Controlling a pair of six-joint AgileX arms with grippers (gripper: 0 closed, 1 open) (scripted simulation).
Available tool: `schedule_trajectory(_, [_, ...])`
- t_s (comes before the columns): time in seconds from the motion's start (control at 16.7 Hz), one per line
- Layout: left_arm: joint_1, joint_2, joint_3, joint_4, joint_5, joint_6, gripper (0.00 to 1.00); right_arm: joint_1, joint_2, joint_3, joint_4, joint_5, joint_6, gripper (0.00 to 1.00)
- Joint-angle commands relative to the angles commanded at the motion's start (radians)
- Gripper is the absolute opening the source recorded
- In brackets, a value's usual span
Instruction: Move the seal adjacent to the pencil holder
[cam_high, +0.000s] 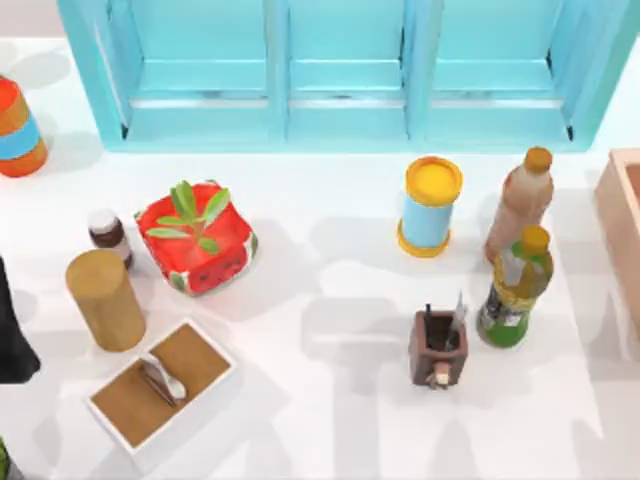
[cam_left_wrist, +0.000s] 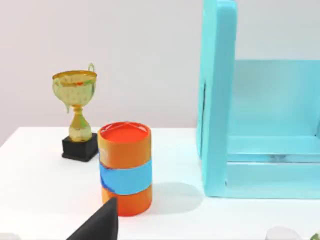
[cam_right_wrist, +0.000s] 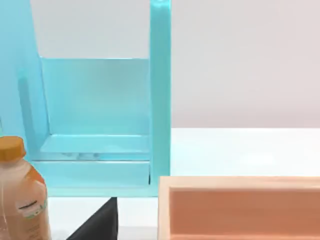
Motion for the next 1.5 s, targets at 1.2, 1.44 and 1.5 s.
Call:
schedule_trajectory(1.2, [0.166,1.398,1.185,-0.978,0.001,0.183,1.0,0.0,0.0,0.0,0.0,0.0,0.0,1.0])
schedule_trajectory(1.44, [0.201,1.686,1.448,-1.181,0.001,0.223,1.0,0.0,0.0,0.0,0.0,0.0,0.0,1.0])
schedule_trajectory(1.5, [0.208,1.744,1.5,-1.22,0.001,0.231,1.0,0.0,0.0,0.0,0.0,0.0,0.0,1.0])
